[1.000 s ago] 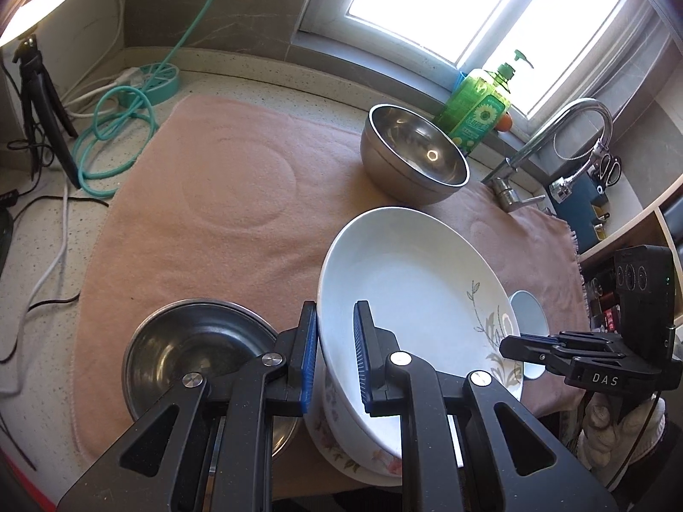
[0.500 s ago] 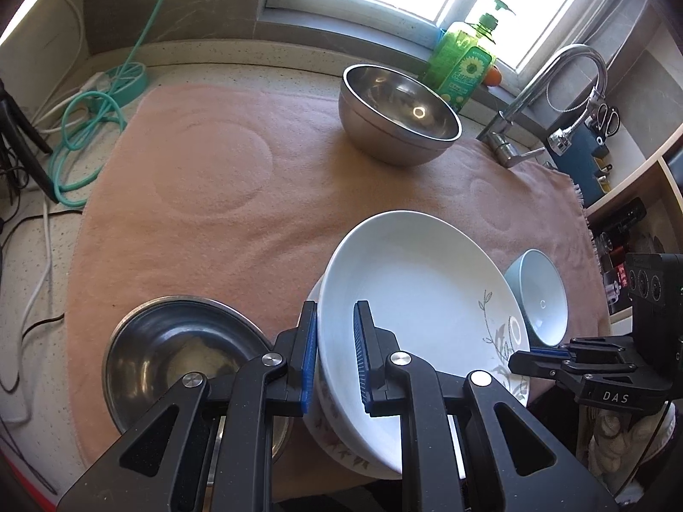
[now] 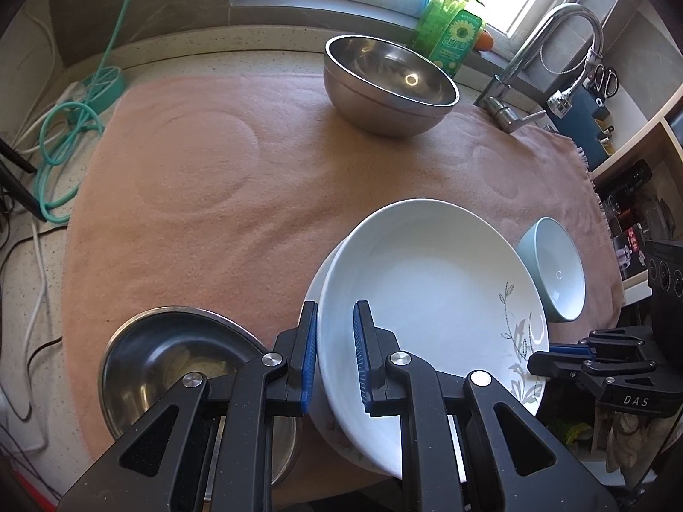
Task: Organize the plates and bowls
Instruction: 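Lower the white plate onto the floral stack and open both grippers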
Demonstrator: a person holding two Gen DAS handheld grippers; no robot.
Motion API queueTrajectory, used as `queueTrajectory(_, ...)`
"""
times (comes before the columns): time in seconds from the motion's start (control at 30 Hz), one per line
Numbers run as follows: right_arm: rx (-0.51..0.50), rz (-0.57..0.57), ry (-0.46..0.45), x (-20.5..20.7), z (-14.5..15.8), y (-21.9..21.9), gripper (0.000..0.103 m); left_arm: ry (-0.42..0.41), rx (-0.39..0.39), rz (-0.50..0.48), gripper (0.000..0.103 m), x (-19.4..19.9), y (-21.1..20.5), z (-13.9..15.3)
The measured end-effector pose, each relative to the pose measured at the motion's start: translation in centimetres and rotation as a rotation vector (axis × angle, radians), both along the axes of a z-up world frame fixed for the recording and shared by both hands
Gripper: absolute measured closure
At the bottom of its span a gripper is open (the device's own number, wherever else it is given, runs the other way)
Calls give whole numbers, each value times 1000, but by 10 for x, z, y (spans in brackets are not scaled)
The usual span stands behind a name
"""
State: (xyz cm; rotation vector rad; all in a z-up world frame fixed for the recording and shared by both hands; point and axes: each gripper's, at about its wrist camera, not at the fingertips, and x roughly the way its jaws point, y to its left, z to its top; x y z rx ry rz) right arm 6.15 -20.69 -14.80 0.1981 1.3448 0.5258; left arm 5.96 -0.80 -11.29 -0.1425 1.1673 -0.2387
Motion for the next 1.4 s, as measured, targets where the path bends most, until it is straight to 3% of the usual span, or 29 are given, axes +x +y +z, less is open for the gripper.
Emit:
queueTrajectory(0.7, -26, 14, 18, 0, -4, 0, 87, 32, 91, -64, 88, 6, -16, -5)
queueTrajectory(1.23, -21, 5, -11, 1, 6, -5, 85, 22, 62, -46, 88, 7, -13, 0)
queueTrajectory(1.4, -19, 6, -27, -1, 11, -6, 80, 10, 48, -37, 88, 8, -11, 5)
